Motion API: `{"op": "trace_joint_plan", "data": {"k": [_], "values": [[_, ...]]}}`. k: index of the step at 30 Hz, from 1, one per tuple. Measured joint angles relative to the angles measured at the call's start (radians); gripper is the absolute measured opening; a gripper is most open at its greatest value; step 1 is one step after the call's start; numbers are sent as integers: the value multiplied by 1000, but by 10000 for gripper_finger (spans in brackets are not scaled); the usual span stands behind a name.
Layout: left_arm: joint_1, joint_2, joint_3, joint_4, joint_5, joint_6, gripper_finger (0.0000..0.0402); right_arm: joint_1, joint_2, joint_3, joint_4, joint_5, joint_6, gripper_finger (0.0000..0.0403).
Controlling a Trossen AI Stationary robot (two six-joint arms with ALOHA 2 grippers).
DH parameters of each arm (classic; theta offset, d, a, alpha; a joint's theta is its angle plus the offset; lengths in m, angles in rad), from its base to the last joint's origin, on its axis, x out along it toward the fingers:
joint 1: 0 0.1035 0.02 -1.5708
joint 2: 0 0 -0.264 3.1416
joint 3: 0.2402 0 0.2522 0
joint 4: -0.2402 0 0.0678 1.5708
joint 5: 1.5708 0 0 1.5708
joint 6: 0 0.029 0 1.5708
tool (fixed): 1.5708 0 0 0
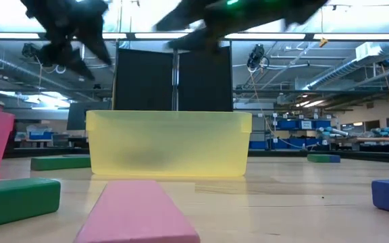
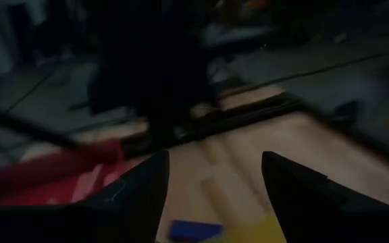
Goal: Sort blocks
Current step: Put the blue block into the yellow bin
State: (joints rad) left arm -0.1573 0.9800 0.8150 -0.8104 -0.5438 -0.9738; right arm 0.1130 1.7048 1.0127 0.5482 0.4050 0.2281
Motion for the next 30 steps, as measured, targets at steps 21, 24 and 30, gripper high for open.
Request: {"op": "trace_joint_plan", "data": {"k": [21,24,30], "values": [[144,462,0,95,362,106,339,207,-434,-412,59,438,31,223],[144,501,0,133,382,119,339,216,-432,-414,52,441,31,219],[144,576,0,146,397,132,339,221,-432,-414,57,443,30,213]]}}
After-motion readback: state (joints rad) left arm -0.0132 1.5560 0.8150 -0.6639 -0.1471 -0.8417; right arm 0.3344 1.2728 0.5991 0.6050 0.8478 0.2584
